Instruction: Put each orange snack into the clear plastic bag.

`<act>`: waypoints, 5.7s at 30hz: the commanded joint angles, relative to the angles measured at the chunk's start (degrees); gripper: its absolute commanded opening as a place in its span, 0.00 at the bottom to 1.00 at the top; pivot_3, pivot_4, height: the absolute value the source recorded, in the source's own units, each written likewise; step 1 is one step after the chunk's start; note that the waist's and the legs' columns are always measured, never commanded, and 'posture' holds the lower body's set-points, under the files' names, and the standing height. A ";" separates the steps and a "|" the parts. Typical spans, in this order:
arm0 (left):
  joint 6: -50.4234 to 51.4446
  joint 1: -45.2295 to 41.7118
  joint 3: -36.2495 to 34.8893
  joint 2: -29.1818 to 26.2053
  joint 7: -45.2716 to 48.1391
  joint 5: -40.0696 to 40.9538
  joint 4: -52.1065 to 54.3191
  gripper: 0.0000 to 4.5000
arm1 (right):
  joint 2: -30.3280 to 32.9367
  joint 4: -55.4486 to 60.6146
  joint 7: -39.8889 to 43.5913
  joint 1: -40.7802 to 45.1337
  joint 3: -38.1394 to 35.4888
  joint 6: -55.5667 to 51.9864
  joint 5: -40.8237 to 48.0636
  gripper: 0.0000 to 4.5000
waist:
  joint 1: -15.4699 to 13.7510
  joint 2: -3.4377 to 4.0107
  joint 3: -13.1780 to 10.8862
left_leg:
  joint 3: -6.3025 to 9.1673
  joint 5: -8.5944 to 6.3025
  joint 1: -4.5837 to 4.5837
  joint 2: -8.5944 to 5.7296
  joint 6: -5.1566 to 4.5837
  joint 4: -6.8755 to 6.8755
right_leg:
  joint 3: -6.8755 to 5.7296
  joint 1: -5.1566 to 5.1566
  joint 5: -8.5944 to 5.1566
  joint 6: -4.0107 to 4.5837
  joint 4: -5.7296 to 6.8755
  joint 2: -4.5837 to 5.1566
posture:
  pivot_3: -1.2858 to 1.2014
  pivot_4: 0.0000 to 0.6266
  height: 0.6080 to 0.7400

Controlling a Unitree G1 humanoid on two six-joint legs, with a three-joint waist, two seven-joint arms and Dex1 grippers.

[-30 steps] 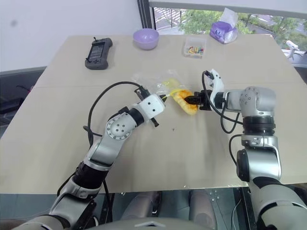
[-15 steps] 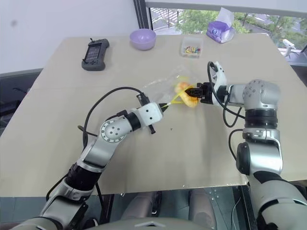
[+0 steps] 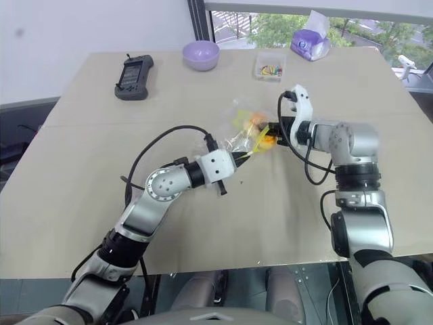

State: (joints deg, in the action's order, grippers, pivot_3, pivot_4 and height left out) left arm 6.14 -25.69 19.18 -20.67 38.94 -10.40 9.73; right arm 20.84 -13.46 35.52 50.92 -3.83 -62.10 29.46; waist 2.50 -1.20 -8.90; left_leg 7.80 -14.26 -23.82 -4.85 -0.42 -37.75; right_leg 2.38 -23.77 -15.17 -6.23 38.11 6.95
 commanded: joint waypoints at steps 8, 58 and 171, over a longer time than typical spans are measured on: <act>-1.70 -2.13 0.12 2.53 0.73 3.18 -0.21 0.00 | -2.90 5.67 0.55 -2.05 -0.24 9.86 0.32 0.00 | 0.04 0.01 0.00 | 0.00 0.00 0.01 0.00 0.00 -0.16 | 0.00 0.01 0.00 0.00 0.14 -0.02 | 0.52 0.24 1.00; 8.28 -3.64 -7.19 8.64 -7.45 9.32 -2.19 0.00 | 24.23 3.51 11.27 -16.23 16.50 42.23 -27.01 0.67 | -0.13 0.05 -0.01 | -0.14 -0.02 0.12 -0.06 -0.02 -0.49 | 0.09 0.09 0.00 -0.02 0.45 -0.10 | 0.52 0.24 1.00; 2.14 -3.09 -3.47 5.06 -6.18 5.82 -3.76 0.00 | 13.40 15.04 19.60 -5.87 21.36 58.15 -38.93 0.27 | -0.46 0.23 -0.13 | -0.01 -0.02 0.01 -0.05 -0.01 -0.54 | 0.03 0.09 0.00 -0.02 0.34 -0.06 | 0.52 0.24 1.00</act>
State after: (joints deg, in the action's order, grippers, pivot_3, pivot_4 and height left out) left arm 9.45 -29.04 15.84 -15.55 32.90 -4.58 2.82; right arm 34.29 -0.13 55.13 44.44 17.82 -5.24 -9.50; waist 2.03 -0.97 -9.03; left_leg 7.79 -14.27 -23.81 -4.90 -0.44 -38.28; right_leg 2.41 -23.68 -15.17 -6.25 38.45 6.89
